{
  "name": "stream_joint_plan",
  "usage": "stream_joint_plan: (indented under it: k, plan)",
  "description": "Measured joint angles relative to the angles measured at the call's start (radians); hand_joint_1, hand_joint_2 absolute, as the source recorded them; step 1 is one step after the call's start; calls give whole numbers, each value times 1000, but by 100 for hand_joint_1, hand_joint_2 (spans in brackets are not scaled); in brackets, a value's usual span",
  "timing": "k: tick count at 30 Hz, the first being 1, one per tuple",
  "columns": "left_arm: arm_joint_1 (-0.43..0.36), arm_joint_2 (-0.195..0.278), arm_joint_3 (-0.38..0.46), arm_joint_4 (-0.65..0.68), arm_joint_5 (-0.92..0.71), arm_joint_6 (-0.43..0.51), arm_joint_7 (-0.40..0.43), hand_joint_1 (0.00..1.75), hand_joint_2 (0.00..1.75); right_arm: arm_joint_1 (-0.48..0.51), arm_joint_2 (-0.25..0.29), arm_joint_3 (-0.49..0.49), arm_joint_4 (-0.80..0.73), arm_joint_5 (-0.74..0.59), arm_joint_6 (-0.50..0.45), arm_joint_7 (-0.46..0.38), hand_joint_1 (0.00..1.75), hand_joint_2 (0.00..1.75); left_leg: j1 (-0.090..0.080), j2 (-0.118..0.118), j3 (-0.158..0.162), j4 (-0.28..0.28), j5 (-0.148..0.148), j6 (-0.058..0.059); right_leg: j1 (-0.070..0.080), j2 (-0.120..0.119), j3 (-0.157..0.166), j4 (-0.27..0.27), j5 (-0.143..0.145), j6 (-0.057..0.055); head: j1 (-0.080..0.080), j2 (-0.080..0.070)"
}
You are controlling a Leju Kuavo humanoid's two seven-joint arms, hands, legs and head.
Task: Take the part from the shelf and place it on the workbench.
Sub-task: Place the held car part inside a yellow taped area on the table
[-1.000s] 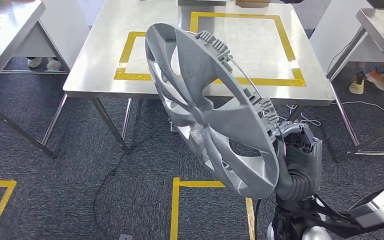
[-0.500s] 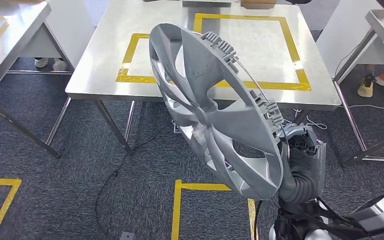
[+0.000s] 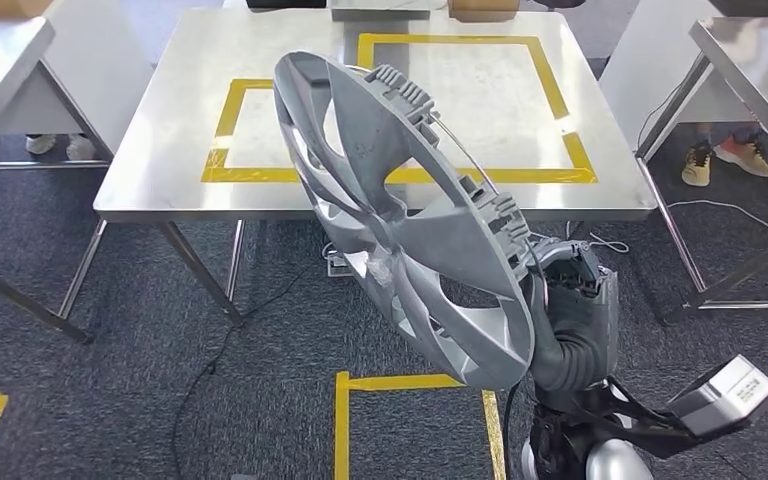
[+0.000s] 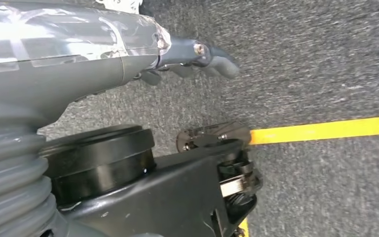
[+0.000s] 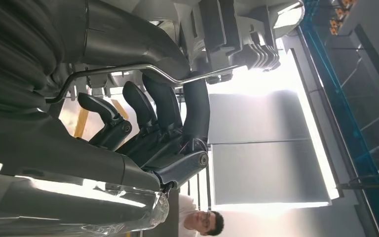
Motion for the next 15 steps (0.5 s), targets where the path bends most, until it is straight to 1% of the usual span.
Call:
stream_joint_plan:
  k: [2, 3, 4, 5, 7, 8, 9, 10, 11, 12, 13, 14, 15]
  plan:
    - [2, 0, 0, 0, 0, 1, 0, 0, 175, 0, 0, 0, 0, 0, 0, 0, 175, 175, 1, -3, 9, -7, -9, 12, -2, 0, 3, 6, -4, 9, 5, 0]
    - [2, 1, 0, 0, 0, 1, 0, 0, 175, -1, -1, 0, 0, 0, 0, 0, 175, 175, 3, -3, 16, -9, -13, 19, -3, -1, -4, 27, -11, 13, 7, 0]
    - [2, 1, 0, 0, 0, 1, 0, 0, 175, -2, -1, 0, 0, 0, 0, 0, 175, 175, 3, -4, 25, -11, -17, 25, -3, -1, -22, 65, -24, 17, 12, 0]
    - [2, 0, 0, 0, 0, 1, 0, 0, 175, -3, 0, 0, 0, 0, 0, 0, 175, 175, 3, -3, 33, -12, -22, 30, -3, -1, -54, 123, -44, 19, 18, 0]
    - [2, 0, 0, 0, 0, 1, 0, 0, 175, -5, 0, 0, 1, 0, 0, 0, 175, 175, -3, -1, 47, -12, -36, 37, -2, -1, -137, 249, -87, 20, 26, 0]
    - [3, 0, 0, 0, 0, 1, 0, 0, 175, -4, 0, 0, 2, 0, 0, 0, 175, 175, -7, -1, 56, -12, -43, 39, -1, -1, -168, 284, -92, 18, 29, 0]
    - [4, 0, 0, 0, 0, 1, 0, 0, 175, -4, 0, 0, 3, 0, 0, 0, 175, 175, -11, -1, 67, -12, -52, 41, 1, -1, -183, 287, -77, 13, 31, 0]
    - [4, 0, 0, 0, 0, 1, 0, 0, 175, -3, 0, 0, 4, 0, 0, 0, 175, 175, -16, -1, 80, -12, -61, 42, 6, -1, -182, 253, -41, 3, 35, 0]
    - [4, 0, 0, 0, 0, 1, 0, 0, 175, -3, 0, 0, 5, 0, 0, 0, 175, 175, -20, 0, 94, -12, -70, 43, 13, -1, -169, 195, 10, -10, 40, 0]
    - [4, -1, 0, 0, 0, 1, 0, 0, 175, -3, 0, 0, 6, 0, 0, 0, 175, 175, -23, 1, 107, -14, -79, 43, 21, 0, -155, 141, 49, -26, 40, 0]
    - [3, -2, 0, 0, 0, 2, -1, 0, 175, -4, 0, -1, 6, -1, 0, 0, 175, 175, -24, 2, 114, -15, -86, 41, 28, 0, -143, 95, 71, -40, 39, 0]
    - [2, -4, 0, 0, 0, 2, -1, 0, 175, -4, 1, -1, 5, 0, 1, 0, 175, 175, -23, 4, 118, -18, -93, 36, 34, 0, -134, 64, 81, -50, 39, 0]
    - [1, -6, 0, 0, 0, 2, -1, 0, 175, -3, 1, -2, 5, -1, 1, 0, 175, 175, -21, 5, 121, -17, -94, 31, 37, 0, -128, 49, 76, -56, 39, 0]
